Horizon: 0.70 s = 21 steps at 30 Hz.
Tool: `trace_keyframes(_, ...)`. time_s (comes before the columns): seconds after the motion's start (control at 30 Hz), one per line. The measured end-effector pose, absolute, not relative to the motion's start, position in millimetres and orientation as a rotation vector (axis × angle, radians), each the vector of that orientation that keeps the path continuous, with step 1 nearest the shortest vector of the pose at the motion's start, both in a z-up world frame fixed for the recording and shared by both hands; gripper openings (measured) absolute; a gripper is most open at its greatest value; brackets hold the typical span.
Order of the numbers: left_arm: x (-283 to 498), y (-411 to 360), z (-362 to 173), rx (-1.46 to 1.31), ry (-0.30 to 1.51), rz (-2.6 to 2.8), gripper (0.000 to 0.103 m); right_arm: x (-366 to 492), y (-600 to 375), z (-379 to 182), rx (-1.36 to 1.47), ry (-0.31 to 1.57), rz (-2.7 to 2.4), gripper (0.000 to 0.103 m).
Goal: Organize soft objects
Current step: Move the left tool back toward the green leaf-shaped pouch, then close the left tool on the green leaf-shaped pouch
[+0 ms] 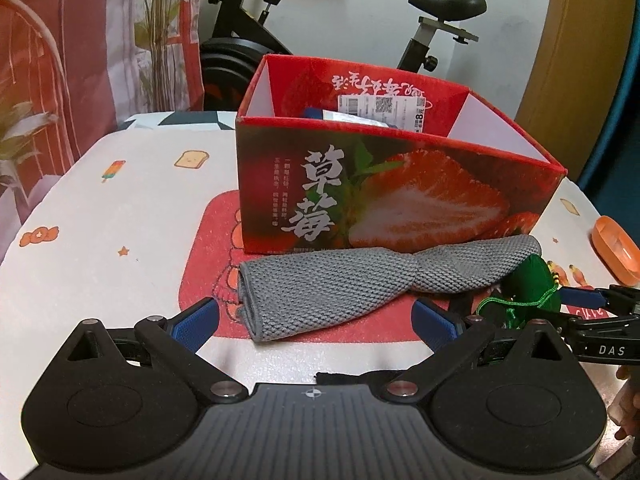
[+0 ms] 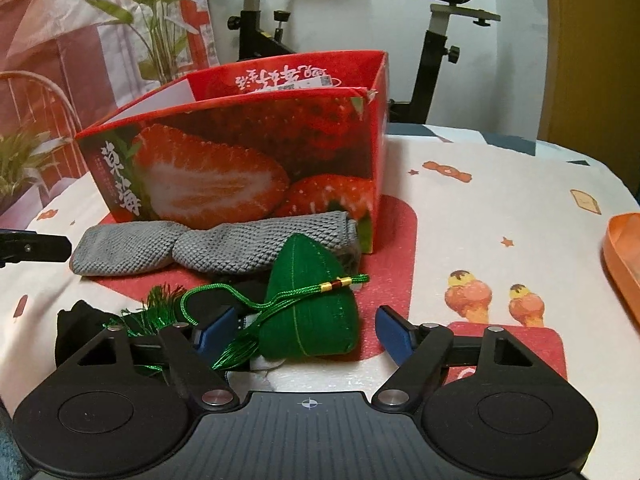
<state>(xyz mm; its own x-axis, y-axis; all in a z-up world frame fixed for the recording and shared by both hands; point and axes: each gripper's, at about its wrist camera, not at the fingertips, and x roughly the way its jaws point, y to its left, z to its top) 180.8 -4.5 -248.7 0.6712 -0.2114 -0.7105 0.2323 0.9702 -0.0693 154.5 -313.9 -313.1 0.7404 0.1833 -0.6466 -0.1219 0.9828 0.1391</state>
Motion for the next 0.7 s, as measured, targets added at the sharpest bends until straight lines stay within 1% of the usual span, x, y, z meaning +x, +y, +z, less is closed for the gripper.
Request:
trace_keyframes(0.2, 182.7, -5.9, -251.9, 0.024, 0.81, -0.254, 0.103, 152.9, -313.1, -314.6, 0.078, 0.719, 0.173, 0.073)
trace_keyframes(0.47, 185.1, -2.8, -258.4, -0.001, 0.837, -0.253, 0.103, 157.7, -317.9, -321.1, 0.134, 0.726, 0.167, 0.062)
trace_keyframes(0.53, 185.4, -2.4, -258.4, -0.006, 0.835, -0.255, 0.103, 158.6, -317.1, -321.4, 0.133, 0.724, 0.175, 0.054)
trace_keyframes(0.63, 185.1, -3.6, -258.7, -0.01, 0.833, -0.267, 0.102, 158.5, -315.8, -320.0, 0.135, 0.718, 0.176, 0.051)
trace_keyframes(0.7, 185.1, -3.5, -258.8, -0.011, 0.832, -0.275, 0.101, 157.0, -315.1, -316.5, 0.151, 0.707, 0.188, 0.05)
